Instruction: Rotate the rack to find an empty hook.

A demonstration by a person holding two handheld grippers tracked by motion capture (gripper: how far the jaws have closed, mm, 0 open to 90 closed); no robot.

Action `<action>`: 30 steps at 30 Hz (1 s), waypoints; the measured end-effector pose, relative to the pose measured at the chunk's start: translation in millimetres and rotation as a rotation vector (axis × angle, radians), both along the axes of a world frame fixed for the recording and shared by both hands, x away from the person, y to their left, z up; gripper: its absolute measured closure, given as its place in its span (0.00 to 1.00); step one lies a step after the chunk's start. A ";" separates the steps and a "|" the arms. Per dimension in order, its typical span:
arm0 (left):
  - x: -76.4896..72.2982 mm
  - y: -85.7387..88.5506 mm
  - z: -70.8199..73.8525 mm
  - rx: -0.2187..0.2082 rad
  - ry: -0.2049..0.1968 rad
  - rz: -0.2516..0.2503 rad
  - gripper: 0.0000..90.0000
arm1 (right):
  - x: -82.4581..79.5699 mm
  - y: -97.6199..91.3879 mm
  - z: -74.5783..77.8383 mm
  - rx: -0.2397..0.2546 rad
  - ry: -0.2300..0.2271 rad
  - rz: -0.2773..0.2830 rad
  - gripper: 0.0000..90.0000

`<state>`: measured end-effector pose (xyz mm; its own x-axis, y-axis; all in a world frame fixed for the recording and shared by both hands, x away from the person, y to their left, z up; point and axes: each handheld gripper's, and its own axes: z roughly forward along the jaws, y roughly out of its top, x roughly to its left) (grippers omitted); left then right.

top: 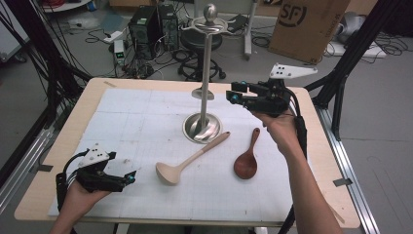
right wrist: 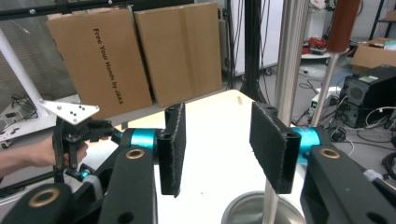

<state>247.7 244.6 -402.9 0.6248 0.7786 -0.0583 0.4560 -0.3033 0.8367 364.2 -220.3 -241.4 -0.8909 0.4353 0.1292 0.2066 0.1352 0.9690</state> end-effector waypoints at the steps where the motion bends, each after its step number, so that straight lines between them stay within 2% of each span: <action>1: 0.1 0.0 0.0 0.002 0.000 0.000 0.02 | -1.2 -1.2 -2.6 -0.001 0.002 0.000 0.60; 7: 0.1 -1.5 0.1 -0.002 0.000 -0.003 0.02 | -8.7 -8.9 -16.8 0.001 0.015 -0.011 0.58; 18: 0.0 -5.6 0.5 0.006 0.002 -0.013 0.02 | -22.4 -17.2 -44.9 -0.030 0.048 -0.016 0.54; 30: 0.3 -9.4 0.4 0.006 0.001 -0.019 0.02 | -36.7 -36.1 -70.2 -0.003 0.066 -0.049 0.51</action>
<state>248.0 235.3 -402.6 0.6391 0.7672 -0.0543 0.4507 -0.3165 0.8347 327.5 -256.3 -311.6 -0.8583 0.4784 0.1857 0.2765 0.1264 0.9527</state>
